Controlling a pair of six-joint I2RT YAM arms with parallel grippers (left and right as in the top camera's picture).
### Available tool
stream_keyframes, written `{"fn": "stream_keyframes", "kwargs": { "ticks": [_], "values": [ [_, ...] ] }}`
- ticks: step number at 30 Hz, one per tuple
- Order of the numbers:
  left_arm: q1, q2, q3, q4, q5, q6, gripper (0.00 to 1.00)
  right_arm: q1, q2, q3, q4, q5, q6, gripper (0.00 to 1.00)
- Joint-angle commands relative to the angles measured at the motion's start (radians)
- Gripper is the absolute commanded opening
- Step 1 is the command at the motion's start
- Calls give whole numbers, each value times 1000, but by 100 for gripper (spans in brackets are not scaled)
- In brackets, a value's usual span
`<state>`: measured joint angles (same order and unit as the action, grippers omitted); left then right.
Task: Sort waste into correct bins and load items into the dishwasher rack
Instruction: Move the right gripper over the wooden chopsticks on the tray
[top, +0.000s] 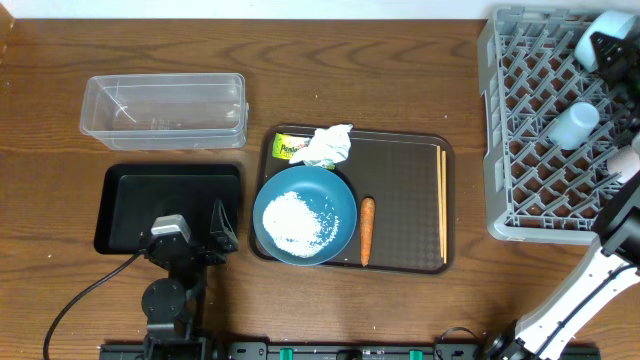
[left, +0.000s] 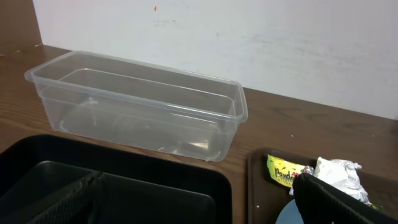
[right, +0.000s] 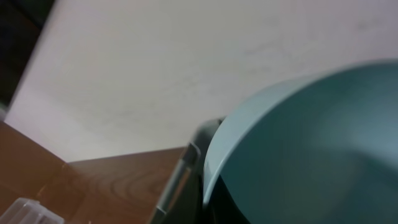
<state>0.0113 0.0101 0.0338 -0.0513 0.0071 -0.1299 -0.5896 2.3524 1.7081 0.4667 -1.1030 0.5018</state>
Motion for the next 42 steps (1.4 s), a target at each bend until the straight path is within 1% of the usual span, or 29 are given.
{"fn": "stream_keyframes", "kwargs": {
  "ticks": [1, 5, 10, 15, 18, 24, 27, 28, 29, 31, 34, 36, 40, 42],
  "values": [
    [-2, -6, -30, -19, -19, 6, 98, 13, 31, 5, 6, -13, 13, 1],
    [-2, -6, -30, -19, -19, 6, 98, 9, 32, 6, 19, -28, 54, 2],
    [-2, -6, -30, -19, -19, 6, 98, -10, 32, 6, 31, -40, 138, 1],
    [-2, -6, -30, -19, -19, 6, 98, -31, 32, 6, 20, -109, 144, 1],
    [-2, -6, -30, -19, -19, 6, 98, -44, 32, 6, 20, -134, 177, 2],
    [-2, -6, -30, -19, -19, 6, 98, -84, 32, 6, 7, -143, 209, 4],
    [-2, -6, -30, -19, -19, 6, 98, -106, 32, 6, -27, -143, 208, 11],
    [-2, -6, -30, -19, -19, 6, 98, -113, 32, 6, -35, -142, 208, 18],
    [-2, -6, -30, -19, -19, 6, 98, -121, 32, 6, -43, -141, 208, 21],
    [-2, -6, -30, -19, -19, 6, 98, -136, 32, 6, -51, -140, 208, 24],
    [-2, -6, -30, -19, -19, 6, 98, -158, 25, 6, -60, -139, 211, 24],
    [-2, -6, -30, -19, -19, 6, 98, -172, 12, 6, -76, -135, 217, 28],
    [-2, -6, -30, -19, -19, 6, 98, -190, -46, 6, -98, -119, 219, 42],
    [-2, -6, -30, -19, -19, 6, 98, -193, -91, 6, -110, -99, 218, 51]
  ]
}}
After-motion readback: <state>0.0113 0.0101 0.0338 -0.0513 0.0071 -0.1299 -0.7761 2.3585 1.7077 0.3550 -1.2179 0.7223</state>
